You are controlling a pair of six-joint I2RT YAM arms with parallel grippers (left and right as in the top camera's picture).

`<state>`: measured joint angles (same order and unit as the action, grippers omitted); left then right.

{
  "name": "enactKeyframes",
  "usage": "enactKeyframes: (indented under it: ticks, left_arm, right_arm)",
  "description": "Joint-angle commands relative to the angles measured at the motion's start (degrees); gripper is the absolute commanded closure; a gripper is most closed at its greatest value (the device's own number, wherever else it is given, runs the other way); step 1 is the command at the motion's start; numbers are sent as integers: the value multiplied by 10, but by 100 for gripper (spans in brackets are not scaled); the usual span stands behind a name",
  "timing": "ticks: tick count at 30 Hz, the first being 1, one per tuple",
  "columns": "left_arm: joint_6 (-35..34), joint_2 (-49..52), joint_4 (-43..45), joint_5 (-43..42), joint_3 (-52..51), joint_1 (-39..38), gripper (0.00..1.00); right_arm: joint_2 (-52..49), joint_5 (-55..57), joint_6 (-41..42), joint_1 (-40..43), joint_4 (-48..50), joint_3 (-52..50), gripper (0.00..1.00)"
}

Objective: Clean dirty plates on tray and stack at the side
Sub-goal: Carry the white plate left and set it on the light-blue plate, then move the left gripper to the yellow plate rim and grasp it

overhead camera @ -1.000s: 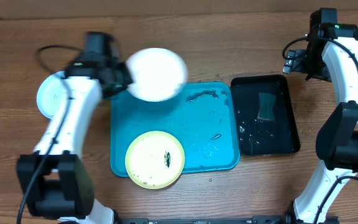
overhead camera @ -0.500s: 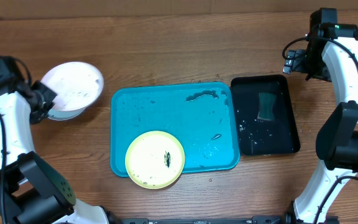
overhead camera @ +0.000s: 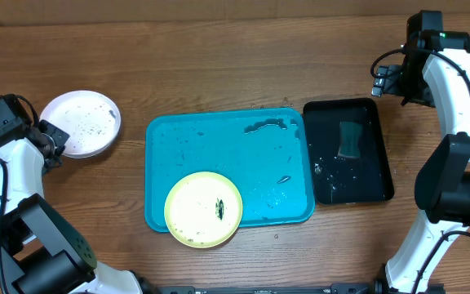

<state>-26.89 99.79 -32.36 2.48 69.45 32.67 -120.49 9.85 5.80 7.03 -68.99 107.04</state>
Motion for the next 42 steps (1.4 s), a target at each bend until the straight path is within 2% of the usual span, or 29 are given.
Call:
enactKeyframes:
  ticks: [1, 4, 14, 15, 16, 18, 20, 28, 29, 30, 31, 32, 34, 37, 42]
  left_arm:
    - [-3, 3, 16, 14, -4, -1, 96]
    - [-3, 3, 23, 39, -4, -1, 96]
    - [13, 60, 66, 39, -4, -1, 96]
    - [16, 65, 71, 38, -4, -1, 89]
    - [16, 67, 74, 33, -3, -1, 75]
    - [16, 65, 74, 16, -2, -1, 32]
    - [16, 57, 67, -21, 7, -1, 0]
    - [-19, -58, -73, -203, 87, -19, 0]
    - [-18, -77, -97, -222, 93, -26, 4]
    - [-16, -101, -132, -245, 99, -35, 13]
    - [-7, -121, -164, -266, 102, -43, 41]
    - [10, -144, -202, -292, 102, -55, 96]
    - [36, -182, -282, -320, 102, -81, 96]
    - [76, -223, -393, -320, 97, -147, 96]
    - [102, -243, -470, -273, 59, -283, 96]
  right_arm:
    - [10, 4, 3, -2, 2, 5, 0]
    - [10, 4, 3, -2, 3, 5, 0]
    - [10, 4, 3, -3, 4, 5, 0]
    - [10, 4, 3, -3, 4, 5, 0]
    - [10, 4, 3, -2, 4, 5, 0]
    - [10, 4, 3, -2, 4, 5, 0]
    - [10, 4, 3, -2, 4, 5, 0]
    - [10, 4, 3, -2, 4, 5, 0]
    - [10, 4, 3, -2, 4, 5, 0]
    - [10, 4, 3, -2, 4, 5, 0]
    - [10, 4, 3, -2, 4, 5, 0]
    - [10, 4, 3, -2, 4, 5, 0]
    - [10, 4, 3, -2, 4, 5, 0]
    - [10, 4, 3, -2, 12, 5, 0]
    - [10, 4, 3, -2, 13, 5, 0]
